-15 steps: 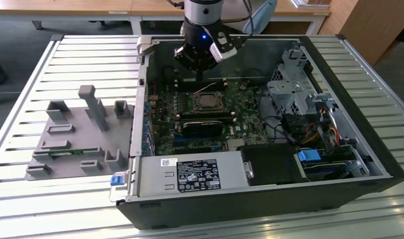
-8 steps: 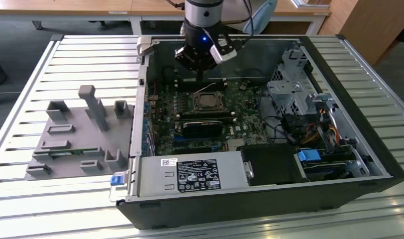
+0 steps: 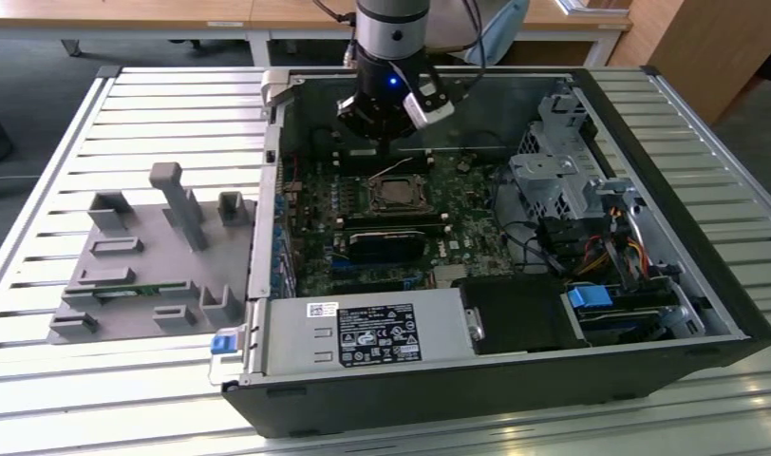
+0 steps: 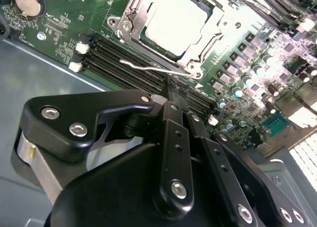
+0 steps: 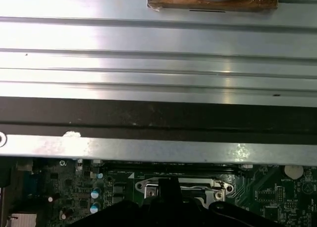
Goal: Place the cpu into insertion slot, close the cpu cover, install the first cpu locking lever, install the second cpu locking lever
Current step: 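Install the first cpu locking lever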
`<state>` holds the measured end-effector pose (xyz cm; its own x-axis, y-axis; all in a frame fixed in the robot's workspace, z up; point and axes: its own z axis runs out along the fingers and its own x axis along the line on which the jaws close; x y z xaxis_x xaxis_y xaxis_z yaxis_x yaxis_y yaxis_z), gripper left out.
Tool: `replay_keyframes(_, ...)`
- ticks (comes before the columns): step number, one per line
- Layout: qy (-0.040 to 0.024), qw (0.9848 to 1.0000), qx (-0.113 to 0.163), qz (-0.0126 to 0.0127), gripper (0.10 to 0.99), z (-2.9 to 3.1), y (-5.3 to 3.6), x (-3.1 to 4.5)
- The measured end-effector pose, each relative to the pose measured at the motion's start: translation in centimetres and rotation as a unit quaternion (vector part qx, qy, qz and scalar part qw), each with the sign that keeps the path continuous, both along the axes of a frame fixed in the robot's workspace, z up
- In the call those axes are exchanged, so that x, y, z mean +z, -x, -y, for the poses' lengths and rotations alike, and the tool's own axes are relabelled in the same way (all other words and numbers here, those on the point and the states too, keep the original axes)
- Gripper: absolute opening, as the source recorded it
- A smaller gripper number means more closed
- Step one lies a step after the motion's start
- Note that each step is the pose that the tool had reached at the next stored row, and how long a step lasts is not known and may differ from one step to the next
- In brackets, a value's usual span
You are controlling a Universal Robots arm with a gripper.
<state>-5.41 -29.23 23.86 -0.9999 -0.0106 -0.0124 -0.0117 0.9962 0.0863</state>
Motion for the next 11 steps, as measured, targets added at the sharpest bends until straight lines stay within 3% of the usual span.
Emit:
replay_keyframes(5, 0.0, 1.0, 0.0, 0.0, 0.106, 0.0, -0.14, -0.31)
replay_keyframes(11, 0.0, 1.0, 0.0, 0.0, 0.106, 0.0, -1.11, -0.7)
